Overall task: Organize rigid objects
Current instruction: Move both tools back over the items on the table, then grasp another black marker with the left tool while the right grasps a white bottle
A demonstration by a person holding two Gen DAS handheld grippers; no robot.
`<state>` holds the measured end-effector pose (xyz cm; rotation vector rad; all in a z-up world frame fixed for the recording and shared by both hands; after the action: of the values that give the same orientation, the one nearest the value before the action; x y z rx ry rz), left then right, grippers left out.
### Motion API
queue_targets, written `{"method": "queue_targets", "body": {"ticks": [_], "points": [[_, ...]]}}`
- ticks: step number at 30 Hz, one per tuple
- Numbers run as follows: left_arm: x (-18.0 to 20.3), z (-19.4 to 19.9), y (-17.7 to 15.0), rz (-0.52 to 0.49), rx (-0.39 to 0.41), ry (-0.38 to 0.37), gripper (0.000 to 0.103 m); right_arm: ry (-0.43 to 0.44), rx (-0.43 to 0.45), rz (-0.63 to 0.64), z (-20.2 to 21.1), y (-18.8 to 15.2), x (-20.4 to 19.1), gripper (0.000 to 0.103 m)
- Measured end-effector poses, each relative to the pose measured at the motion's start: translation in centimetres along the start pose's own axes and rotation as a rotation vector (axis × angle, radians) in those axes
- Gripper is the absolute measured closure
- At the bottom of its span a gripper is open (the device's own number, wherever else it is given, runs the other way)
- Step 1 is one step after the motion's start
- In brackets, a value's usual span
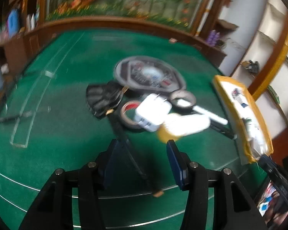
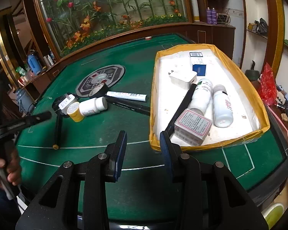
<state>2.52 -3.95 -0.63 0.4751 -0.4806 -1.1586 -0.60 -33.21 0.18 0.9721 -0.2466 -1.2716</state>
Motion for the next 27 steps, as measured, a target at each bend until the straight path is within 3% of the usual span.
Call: {"method": "queue_targets", "body": {"ticks": [6,9,10,11,17,23,27], "points": [[-0.6,-3.4,-0.4,-0.014,-0.059,0.073,0.052,0.005,-0.002,0.012,-0.1,-0.3,-0.4,0.068],[-0.8,-3.8,-0.1,-0.046,-0.019,0.104,0.053,0.0,-0.002,0.004,-0.1,-0.4,-0.3,0.068],[-0.9,-3.9,0.0,-0.062,-0.016,0.109,0.061,0.001,-0.002,0.003,-0.1,-0.5,-0.3,0.068],[-1.0,-3.9,0.0,-0.075,-0.011,0.111,0.078,0.001,-0.003,0.001,-0.1,-0.4,-0.2,0.068],[-3.2,-3.0,-0.4,-0.123,0.0,0.081,0.089,0.065,-0.038,0.005,-1.5,0.0,-1.3,0.068],[-4.0,-2.6,-0.6,-0.128,0.037,0.026,0.089,0.231,-0.093,0.019,-4.9,3.2,-4.9,0.068],[-4.0,-2.6,-0.5,-0.123,0.045,0.016,0.089,0.252,-0.132,0.054,-8.8,5.9,-7.2,0.068]]}}
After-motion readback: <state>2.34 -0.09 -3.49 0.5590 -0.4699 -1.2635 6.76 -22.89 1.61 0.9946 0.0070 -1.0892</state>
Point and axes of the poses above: each gripper's, at about its wrist camera, not at the fingertips, and z roughly against the way its jaws point, x to its right, y to its top, the point moved 6 cm from there along -z, roughly the way its jaws point, and after that the axes turned 10 degrees about y, right-handed, at the moved point
